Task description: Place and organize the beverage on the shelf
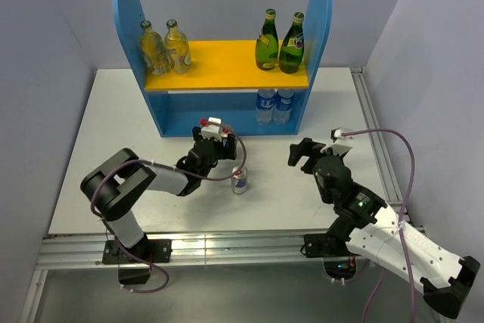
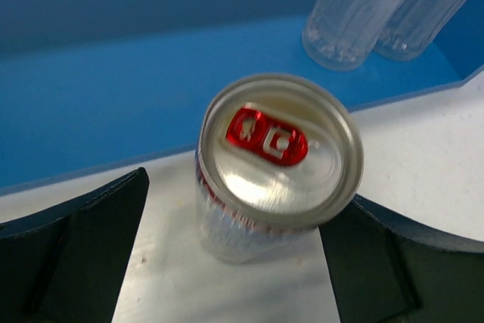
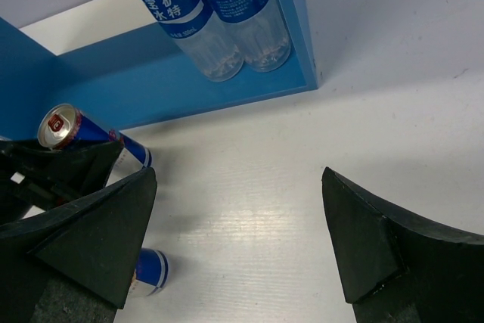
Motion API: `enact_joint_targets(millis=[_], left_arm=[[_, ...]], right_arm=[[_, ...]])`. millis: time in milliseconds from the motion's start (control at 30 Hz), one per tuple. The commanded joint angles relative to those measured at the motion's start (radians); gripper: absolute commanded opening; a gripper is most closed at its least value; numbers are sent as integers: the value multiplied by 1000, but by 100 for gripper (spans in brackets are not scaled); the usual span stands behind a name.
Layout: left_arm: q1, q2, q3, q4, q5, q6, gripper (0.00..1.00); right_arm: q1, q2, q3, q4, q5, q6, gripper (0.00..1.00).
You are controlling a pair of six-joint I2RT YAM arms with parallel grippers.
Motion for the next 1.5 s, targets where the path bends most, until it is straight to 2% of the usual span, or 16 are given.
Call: enact_joint_targets(millis=[0,33,133,167,233,267,300,333,367,400,567,933,1100,1467], left_arm=[[8,48,54,150,8,15,96],[13,62,60,163,5,13,95],[22,123,81,214,-12,9,81],[22,138,88,226,-18,10,71],[22,175,109,236,-23,7,64],[24,184,117,233,-26,3,45],[24,195,124,210,-35,-7,30],[24,194,137,197,-50,-11,20],[24,191,137,193,-58,-19,4],[24,175,131,184,-64,-23,1],[28,96,117,133,-127,9,0],[186,-4,100,107,-87,12,0],[267,42,153,107,-66,9,0],[379,174,322,13,-128,-20,0]], right_arm=[[5,13,-1,36,-1,-6,97],[6,17,-1,42,-7,-9,97],[5,30,4,28,15,0,97],[5,28,5,25,22,0,97],[5,27,4,24,25,-3,97],[6,28,7,20,23,-5,97],[5,33,10,17,25,-6,97],[5,34,11,10,32,-6,97],[5,40,14,7,34,-6,97],[5,43,14,7,34,-6,97],[5,60,13,22,31,-6,97],[5,83,11,36,23,-5,97],[5,92,13,39,20,-6,97],[6,106,14,47,17,-8,97]])
